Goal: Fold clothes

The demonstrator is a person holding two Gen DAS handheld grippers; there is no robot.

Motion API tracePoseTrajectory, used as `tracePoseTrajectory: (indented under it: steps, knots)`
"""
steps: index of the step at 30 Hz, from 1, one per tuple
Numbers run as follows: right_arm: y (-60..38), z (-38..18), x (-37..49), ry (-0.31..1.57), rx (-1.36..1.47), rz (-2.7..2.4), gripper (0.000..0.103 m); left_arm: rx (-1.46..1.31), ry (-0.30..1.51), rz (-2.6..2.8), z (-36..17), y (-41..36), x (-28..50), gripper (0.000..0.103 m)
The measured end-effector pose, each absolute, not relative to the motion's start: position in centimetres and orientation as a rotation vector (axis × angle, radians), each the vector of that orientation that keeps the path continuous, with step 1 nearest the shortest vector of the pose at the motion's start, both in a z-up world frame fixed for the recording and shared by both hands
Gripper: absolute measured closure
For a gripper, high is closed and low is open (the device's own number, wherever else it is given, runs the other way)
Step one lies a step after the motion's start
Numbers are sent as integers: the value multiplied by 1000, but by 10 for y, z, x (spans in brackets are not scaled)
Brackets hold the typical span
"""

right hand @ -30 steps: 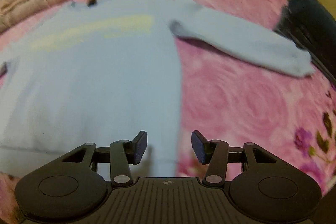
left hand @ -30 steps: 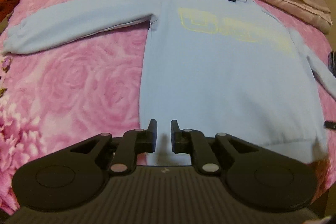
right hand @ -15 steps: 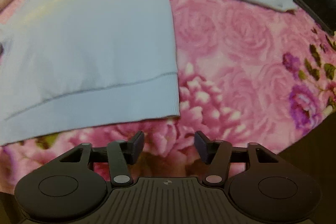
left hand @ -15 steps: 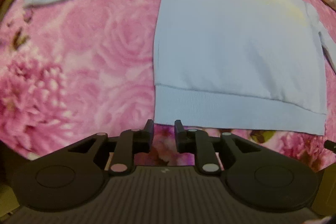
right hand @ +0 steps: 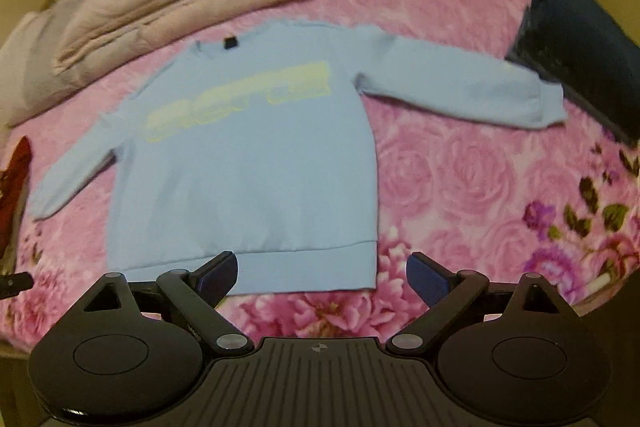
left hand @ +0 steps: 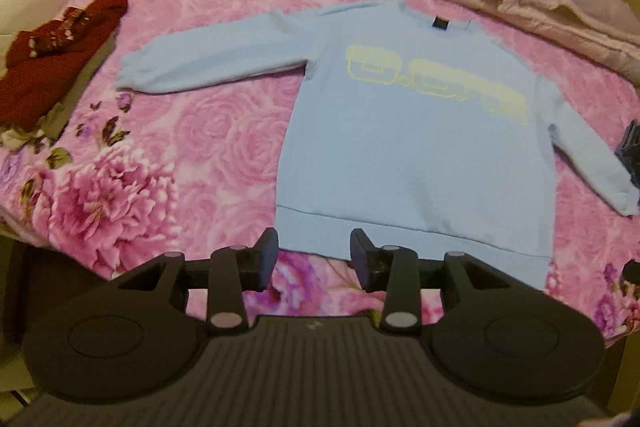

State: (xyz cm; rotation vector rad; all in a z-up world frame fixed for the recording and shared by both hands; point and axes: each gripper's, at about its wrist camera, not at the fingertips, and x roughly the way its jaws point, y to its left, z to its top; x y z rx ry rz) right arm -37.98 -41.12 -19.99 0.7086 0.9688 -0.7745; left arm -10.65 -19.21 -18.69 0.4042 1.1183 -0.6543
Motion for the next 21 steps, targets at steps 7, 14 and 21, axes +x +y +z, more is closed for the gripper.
tracePoseTrajectory:
  steps: [7, 14, 21]
  knots:
    - [-392, -163, -414, 965, 678, -744, 9, 373, 1059, -652, -151, -172, -160, 61]
    - [-374, -142, -437, 973, 637, -726, 8, 386, 1015, -651, -132, -159, -193, 60]
    - [-359, -131, -448, 982, 624, -720, 8, 390, 988, -650, -116, -148, -210, 56]
